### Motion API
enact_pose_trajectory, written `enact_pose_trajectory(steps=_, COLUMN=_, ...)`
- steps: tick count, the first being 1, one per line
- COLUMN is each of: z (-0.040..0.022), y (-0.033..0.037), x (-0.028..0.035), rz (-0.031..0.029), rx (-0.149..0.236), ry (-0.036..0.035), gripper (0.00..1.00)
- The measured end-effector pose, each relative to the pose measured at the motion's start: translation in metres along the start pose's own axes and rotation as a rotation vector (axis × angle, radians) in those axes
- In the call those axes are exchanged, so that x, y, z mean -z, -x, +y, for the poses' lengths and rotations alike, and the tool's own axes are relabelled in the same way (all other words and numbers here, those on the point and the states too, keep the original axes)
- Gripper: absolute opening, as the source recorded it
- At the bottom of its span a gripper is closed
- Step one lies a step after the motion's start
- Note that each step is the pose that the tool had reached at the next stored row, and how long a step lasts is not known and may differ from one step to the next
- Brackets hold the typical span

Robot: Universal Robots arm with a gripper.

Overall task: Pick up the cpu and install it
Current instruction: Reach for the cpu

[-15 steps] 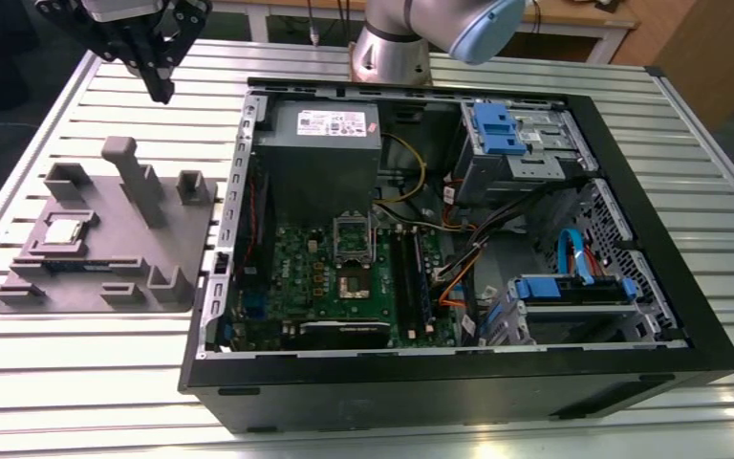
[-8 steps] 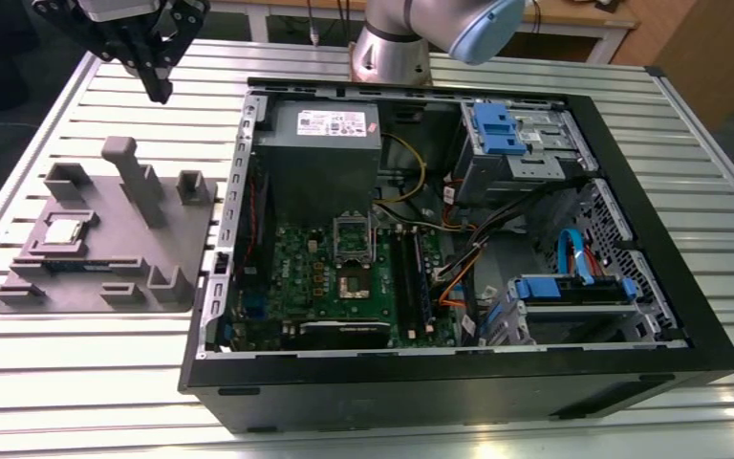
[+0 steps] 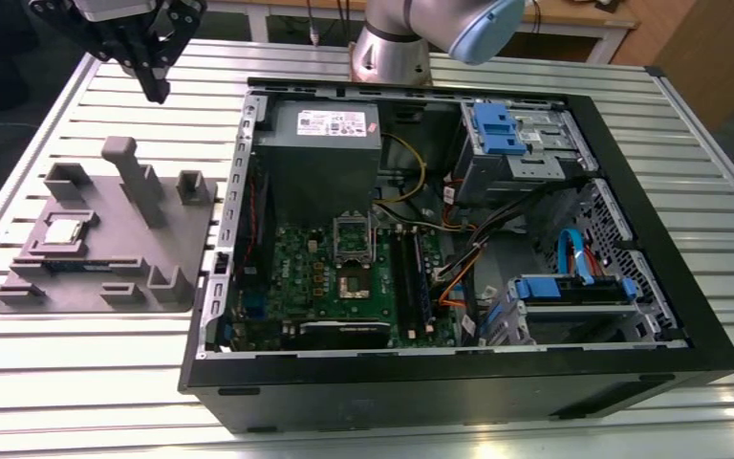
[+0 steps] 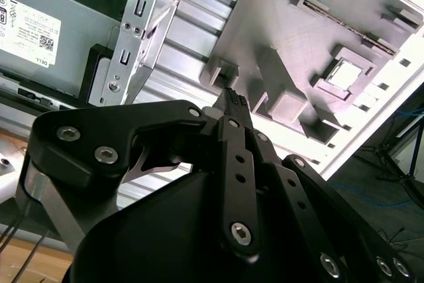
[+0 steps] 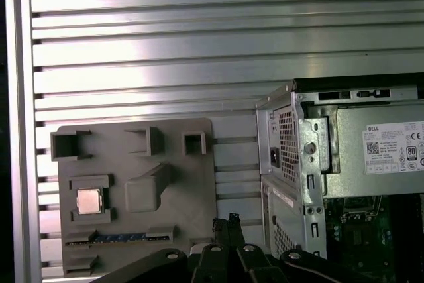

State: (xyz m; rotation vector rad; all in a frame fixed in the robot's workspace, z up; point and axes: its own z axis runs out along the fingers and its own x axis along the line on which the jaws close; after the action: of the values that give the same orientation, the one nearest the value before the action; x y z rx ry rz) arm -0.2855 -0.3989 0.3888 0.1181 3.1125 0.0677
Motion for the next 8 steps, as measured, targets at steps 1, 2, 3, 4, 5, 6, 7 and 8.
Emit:
enact_pose_trajectory(steps=1, z=0.0, y=-0.0003, x=0.0, rz=0.0, rx=0.0, ry=0.0, gripper=0.11)
enact_pose_trajectory(steps=2, z=-0.0001, y=-0.0007, x=0.0, rz=0.0, rx=0.0, ry=0.0, gripper=0.11)
enact_pose_trajectory(steps=3, z=-0.0001, y=-0.0011, x=0.0, rz=0.0, rx=0.0, ry=0.0, gripper=0.11)
enact_pose_trajectory(steps=4, z=-0.0001, y=-0.0014, x=0.0001, rz=0.0, rx=0.0, ry=0.0, gripper=0.11)
enact_pose_trajectory(steps=5, z=-0.0001, y=-0.0018, x=0.0001, rz=0.0, rx=0.0, ry=0.0, gripper=0.11)
enact_pose_trajectory(steps=6, z=-0.0002, y=-0.0023, x=0.0001, rz=0.0001, rx=0.0, ry=-0.0001, gripper=0.11)
enact_pose_trajectory(steps=7, z=-0.0002, y=-0.0026, x=0.0001, rz=0.0, rx=0.0, ry=0.0, gripper=0.11)
enact_pose_trajectory(steps=8, z=-0.0002, y=-0.003, x=0.0001, rz=0.0001, rx=0.0, ry=-0.0001, gripper=0.11)
